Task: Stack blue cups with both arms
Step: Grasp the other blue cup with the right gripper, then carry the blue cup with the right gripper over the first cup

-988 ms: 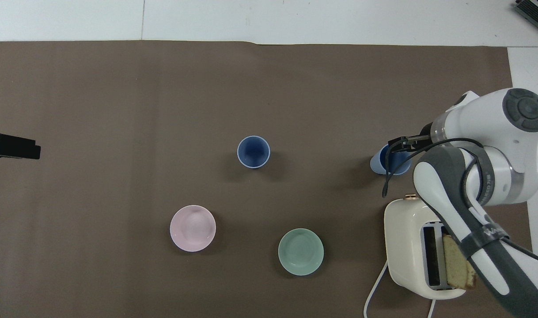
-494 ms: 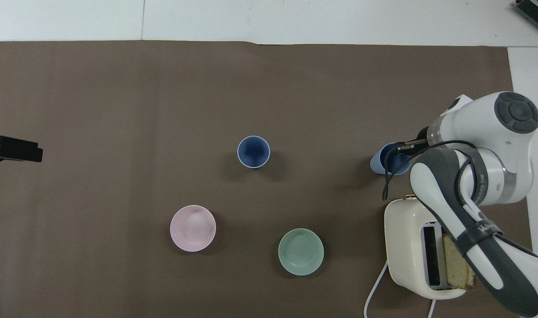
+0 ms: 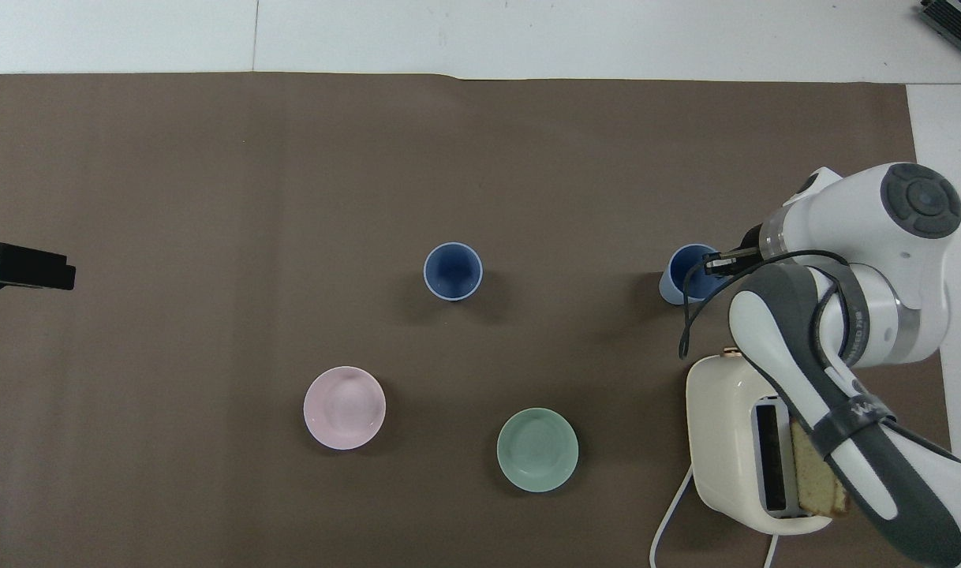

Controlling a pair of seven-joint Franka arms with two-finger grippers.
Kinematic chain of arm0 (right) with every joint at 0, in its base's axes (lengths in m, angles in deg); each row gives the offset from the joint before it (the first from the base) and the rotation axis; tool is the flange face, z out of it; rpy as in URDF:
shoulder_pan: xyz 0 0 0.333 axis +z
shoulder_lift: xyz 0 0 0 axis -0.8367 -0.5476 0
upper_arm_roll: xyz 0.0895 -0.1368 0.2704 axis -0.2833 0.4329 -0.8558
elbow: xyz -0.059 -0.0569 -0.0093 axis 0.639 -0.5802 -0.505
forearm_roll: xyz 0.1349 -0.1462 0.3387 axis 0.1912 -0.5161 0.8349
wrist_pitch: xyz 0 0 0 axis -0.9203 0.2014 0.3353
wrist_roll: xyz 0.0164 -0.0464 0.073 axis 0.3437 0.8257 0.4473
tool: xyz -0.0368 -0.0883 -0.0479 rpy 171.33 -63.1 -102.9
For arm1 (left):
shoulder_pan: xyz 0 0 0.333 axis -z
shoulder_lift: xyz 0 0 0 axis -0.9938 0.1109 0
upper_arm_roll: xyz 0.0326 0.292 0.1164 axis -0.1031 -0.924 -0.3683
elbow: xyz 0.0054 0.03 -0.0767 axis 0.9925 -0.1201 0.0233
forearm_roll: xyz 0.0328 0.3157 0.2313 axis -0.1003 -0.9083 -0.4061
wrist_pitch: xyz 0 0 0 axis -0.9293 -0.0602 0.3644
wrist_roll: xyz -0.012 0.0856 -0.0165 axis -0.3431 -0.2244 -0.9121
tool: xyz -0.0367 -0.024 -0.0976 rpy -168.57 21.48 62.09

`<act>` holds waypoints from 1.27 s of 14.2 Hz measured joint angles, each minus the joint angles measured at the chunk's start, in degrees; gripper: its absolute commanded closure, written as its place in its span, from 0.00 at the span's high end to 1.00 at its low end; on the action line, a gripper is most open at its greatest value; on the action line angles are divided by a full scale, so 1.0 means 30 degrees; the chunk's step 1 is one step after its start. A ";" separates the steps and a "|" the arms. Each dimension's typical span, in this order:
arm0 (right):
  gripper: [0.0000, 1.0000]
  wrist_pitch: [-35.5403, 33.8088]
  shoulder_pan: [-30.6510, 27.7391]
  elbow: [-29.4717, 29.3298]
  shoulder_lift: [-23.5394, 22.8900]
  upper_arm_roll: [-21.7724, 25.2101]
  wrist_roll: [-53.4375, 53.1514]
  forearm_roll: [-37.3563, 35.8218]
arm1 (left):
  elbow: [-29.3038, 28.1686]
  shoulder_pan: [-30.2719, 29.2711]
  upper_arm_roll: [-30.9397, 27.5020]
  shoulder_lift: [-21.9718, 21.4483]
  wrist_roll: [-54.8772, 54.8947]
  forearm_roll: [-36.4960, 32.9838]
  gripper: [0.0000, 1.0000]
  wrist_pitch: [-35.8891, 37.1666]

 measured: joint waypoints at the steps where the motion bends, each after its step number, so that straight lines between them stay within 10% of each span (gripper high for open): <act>1: 0.00 -0.0258 0.0024 -0.0286 -0.0008 -0.0006 -0.0015 0.0001 | 0.0000 0.0000 0.0000 0.0000 0.0000 0.0000 1.00 0.0005; 18: 0.00 -0.3680 0.4219 -0.9811 -0.1555 -0.3476 -0.9139 0.0062 | 0.0000 0.0000 0.0000 0.0000 0.0000 0.0000 1.00 0.0025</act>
